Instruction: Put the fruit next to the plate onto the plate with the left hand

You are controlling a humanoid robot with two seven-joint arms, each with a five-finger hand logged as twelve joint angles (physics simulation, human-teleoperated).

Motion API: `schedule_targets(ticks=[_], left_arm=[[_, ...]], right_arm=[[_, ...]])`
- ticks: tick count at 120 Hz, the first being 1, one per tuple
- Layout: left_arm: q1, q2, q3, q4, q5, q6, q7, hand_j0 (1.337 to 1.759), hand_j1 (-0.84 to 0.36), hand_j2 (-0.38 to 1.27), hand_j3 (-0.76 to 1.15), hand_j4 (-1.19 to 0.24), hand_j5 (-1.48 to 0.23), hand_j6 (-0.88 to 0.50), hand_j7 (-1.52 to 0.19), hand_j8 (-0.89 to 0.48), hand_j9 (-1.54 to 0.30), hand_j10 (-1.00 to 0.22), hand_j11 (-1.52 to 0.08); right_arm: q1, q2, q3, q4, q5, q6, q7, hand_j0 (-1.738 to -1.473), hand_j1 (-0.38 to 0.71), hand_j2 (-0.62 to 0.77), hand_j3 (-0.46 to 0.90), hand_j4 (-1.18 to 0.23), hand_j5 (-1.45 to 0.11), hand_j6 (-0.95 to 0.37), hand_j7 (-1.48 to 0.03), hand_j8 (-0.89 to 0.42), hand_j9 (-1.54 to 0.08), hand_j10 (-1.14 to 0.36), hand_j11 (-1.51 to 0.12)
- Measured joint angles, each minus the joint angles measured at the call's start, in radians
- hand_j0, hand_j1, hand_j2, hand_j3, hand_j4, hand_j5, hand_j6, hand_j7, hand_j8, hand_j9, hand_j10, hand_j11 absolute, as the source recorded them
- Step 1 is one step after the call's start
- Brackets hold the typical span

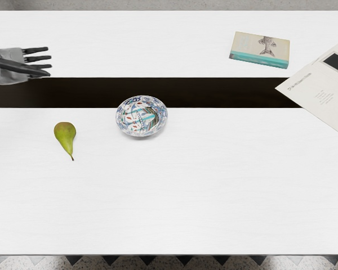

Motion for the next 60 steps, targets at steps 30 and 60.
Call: schedule_targets(ticks=[30, 60], left_arm=[[-0.007, 0.024, 0.003, -0.025, 0.04, -0.001, 0.032, 1.658, 0.35, 0.0, 0.0, 0.0, 0.0, 0.0, 0.0, 0.0, 0.0, 0.0, 0.0], [-0.055, 0.002, 0.004, -0.029, 0.206, -0.001, 0.034, 1.658, 0.35, 0.0, 0.0, 0.0, 0.0, 0.0, 0.0, 0.0, 0.0, 0.0, 0.0]], right_arm=[[-0.019, 0.0, 0.0, -0.001, 0.001, 0.0, -0.003, -1.658, -0.33, 0.0, 0.0, -0.01, -0.02, -0.01, -0.02, -0.01, -0.02, -0.01, -0.02], [-0.024, 0.0, 0.0, -0.002, 0.002, 0.0, -0.003, -1.658, -0.33, 0.0, 0.0, -0.01, -0.02, -0.01, -0.02, -0.01, -0.02, -0.01, -0.02]])
